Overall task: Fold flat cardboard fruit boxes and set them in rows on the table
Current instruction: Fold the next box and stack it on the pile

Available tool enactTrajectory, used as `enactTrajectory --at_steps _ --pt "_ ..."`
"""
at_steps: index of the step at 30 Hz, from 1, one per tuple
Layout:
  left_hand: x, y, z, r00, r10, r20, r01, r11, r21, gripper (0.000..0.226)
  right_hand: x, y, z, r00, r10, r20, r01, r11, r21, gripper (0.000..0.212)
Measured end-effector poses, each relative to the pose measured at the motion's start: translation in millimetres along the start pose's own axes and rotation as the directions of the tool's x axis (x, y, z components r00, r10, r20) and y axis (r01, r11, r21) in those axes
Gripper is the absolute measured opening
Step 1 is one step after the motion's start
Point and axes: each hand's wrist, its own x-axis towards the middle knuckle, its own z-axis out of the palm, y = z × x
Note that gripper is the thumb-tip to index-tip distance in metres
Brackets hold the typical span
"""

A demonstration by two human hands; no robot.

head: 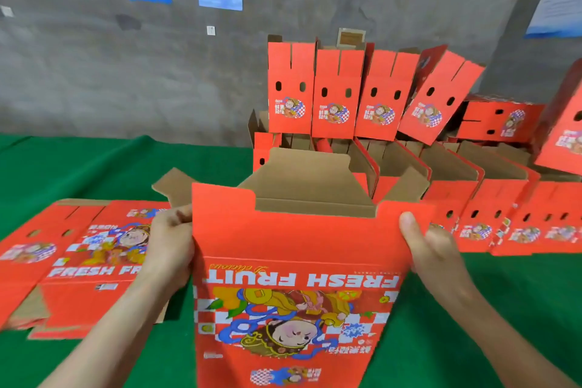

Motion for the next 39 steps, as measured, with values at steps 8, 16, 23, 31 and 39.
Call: enactTrajectory --at_steps 8,16,23,31,39 --pt "-21.3 -27.2 5.4 0.953 0.029 -0.301 -0.049 0.997 -0.059 0.036 -5.0 12.8 17.6 0.988 0.151 -0.014 -0.148 0.981 0.126 0.04" --pt "-36.6 -30.5 -5.9 0.949 0.146 -0.28 -0.073 0.964 0.254 0.05 2.4 13.2 21.4 0.997 0.052 -0.057 -0.05 0.998 0.033 0.035" --pt "-33.7 -11.9 -3.2 0.962 0.268 -0.049 -0.132 0.616 0.777 0.077 1.9 21.3 23.4 0.999 0.001 -0.038 -0.012 0.957 -0.291 0.02" --pt "-28.1 -5.8 -0.2 0.956 0.27 0.114 -0.231 0.451 0.862 0.082 -1.0 1.4 20.4 0.937 -0.317 0.149 0.297 0.491 -0.819 0.086" --pt "-21.4 -3.1 0.3 0.924 0.288 0.253 -0.356 0.397 0.846 0.078 25.3 -32.9 29.3 0.789 -0.118 0.603 0.613 0.071 -0.787 0.076"
